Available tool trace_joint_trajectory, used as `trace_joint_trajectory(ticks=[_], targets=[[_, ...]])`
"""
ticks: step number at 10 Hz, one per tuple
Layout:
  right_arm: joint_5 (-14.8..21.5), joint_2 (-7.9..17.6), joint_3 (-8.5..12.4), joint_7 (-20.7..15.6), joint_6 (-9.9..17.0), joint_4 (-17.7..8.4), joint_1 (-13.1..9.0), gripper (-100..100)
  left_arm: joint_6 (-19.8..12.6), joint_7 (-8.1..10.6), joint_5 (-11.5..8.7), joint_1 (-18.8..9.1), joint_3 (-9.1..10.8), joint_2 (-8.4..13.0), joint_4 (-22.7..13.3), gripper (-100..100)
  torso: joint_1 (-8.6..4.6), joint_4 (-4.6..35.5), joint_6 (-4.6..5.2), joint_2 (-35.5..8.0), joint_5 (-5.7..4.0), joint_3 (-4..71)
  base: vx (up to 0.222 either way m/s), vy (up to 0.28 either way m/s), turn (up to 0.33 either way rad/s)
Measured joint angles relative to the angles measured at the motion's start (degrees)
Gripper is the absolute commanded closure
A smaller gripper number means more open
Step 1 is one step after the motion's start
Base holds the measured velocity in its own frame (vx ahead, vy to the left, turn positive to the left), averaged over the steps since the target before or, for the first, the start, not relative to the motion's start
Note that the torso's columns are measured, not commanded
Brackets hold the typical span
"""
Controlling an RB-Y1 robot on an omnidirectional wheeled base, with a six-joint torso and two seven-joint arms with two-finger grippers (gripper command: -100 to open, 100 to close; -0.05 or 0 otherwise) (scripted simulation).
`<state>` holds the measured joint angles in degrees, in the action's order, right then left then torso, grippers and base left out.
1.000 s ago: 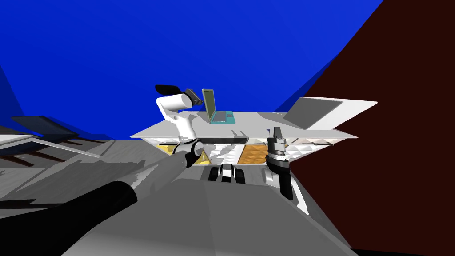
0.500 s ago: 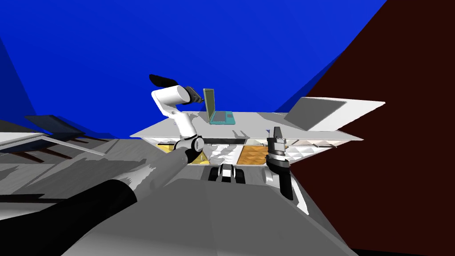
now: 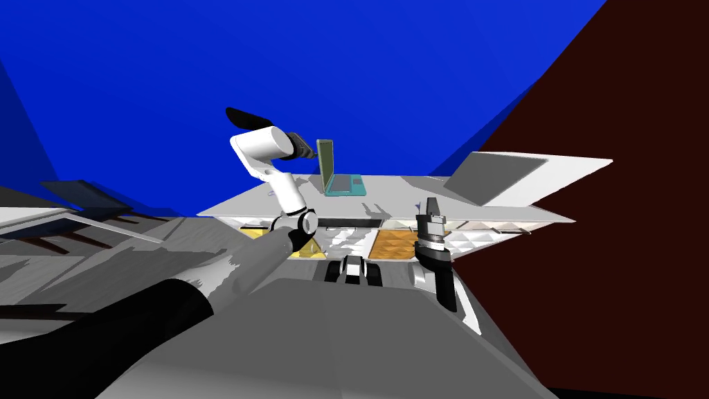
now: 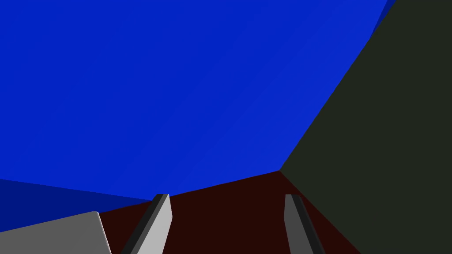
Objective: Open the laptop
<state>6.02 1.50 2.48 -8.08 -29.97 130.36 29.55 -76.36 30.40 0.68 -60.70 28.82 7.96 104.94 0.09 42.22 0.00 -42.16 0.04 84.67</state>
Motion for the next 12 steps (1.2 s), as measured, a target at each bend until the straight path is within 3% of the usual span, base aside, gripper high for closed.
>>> trace_joint_trajectory(ticks=[2, 10, 11, 12], targets=[[0.0, 0.0, 0.0, 0.0, 0.0, 0.0, 0.0, 0, 0.3, -0.90, 0.3, 0.1, -0.99, 0.4, -0.5, 100, -0.26, 0.1, 0.02, -0.3, -0.09, -0.2, -0.002, -0.067, -0.009], [0.0, 0.0, 0.0, 0.0, 0.0, 0.0, 0.0, 0, 2.5, -9.11, 3.2, -0.1, -8.84, 3.8, -4.5, 100, -0.13, 0.0, 0.01, 0.0, -0.05, -0.1, -0.020, -0.081, -0.015], [0.0, 0.0, 0.0, 0.0, 0.0, 0.0, 0.0, 0, 2.6, -9.34, 3.2, -0.1, -8.95, 3.8, -4.5, -100, 0.06, 0.1, -0.01, -0.1, 0.00, -0.1, -0.075, -0.103, -0.124], [0.0, 0.0, 0.0, 0.0, 0.0, 0.0, 0.0, 0, 2.8, -9.70, 2.1, 0.1, -9.37, 4.1, -4.6, -100, -0.22, 0.1, 0.08, -0.3, -0.06, -0.2, -0.138, -0.187, -0.122]])
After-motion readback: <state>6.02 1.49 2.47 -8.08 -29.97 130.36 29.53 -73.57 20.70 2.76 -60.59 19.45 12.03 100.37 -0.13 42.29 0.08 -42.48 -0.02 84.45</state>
